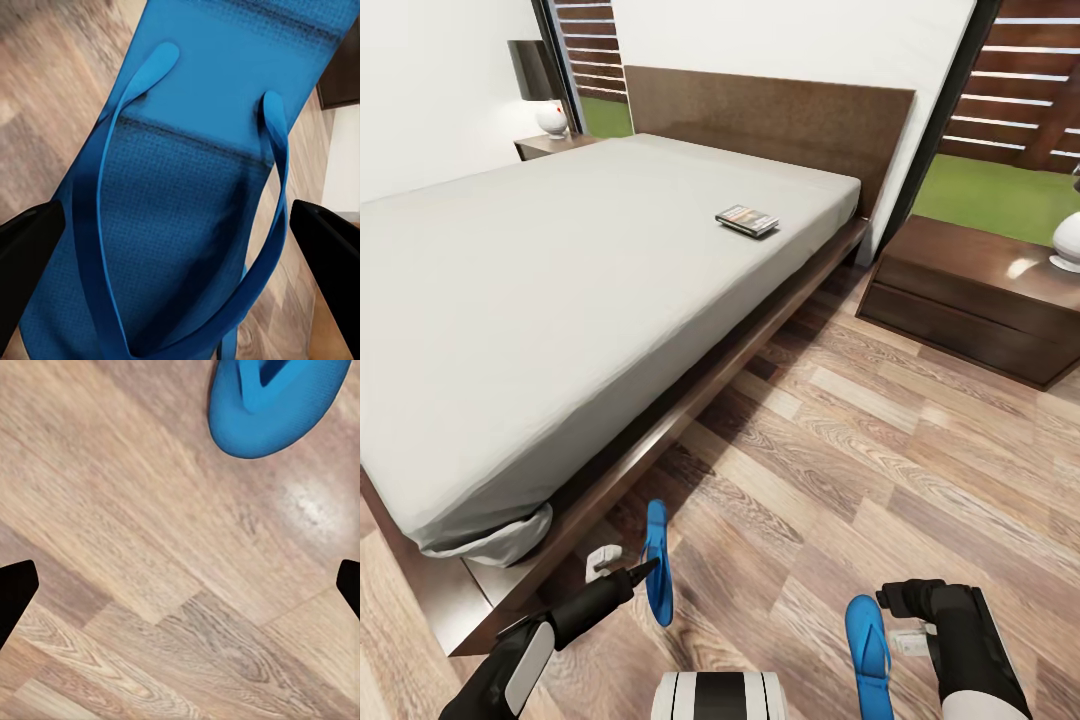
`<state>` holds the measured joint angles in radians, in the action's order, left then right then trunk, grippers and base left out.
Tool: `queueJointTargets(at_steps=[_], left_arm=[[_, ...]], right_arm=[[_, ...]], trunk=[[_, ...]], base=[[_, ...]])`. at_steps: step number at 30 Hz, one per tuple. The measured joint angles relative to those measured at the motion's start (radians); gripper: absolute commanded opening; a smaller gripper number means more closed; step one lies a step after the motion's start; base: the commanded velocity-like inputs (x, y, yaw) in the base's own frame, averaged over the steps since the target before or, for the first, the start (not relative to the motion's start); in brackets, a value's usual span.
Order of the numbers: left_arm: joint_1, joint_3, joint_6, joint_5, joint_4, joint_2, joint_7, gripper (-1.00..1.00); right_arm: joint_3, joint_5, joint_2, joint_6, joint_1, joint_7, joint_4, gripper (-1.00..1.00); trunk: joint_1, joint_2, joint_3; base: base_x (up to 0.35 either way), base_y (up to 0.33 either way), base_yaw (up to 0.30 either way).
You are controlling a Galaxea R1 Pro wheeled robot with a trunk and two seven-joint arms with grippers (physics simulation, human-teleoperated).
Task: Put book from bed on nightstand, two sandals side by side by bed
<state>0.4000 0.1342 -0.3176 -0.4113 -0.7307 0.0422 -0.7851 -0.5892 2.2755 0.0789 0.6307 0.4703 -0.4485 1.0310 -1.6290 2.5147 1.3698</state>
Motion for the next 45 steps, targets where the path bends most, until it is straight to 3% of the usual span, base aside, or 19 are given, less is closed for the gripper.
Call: queueJointTargets(at_steps=[45], left_arm=[[0.000,0.000,0.001,0.000,0.000,-0.001,0.000,-1.00]], right_arm=[[0.000,0.000,0.000,0.002,0.000,-0.003,0.000,1.00]], trunk=[[0.000,0.000,0.000]], base=[[0.000,0.019,0.000]])
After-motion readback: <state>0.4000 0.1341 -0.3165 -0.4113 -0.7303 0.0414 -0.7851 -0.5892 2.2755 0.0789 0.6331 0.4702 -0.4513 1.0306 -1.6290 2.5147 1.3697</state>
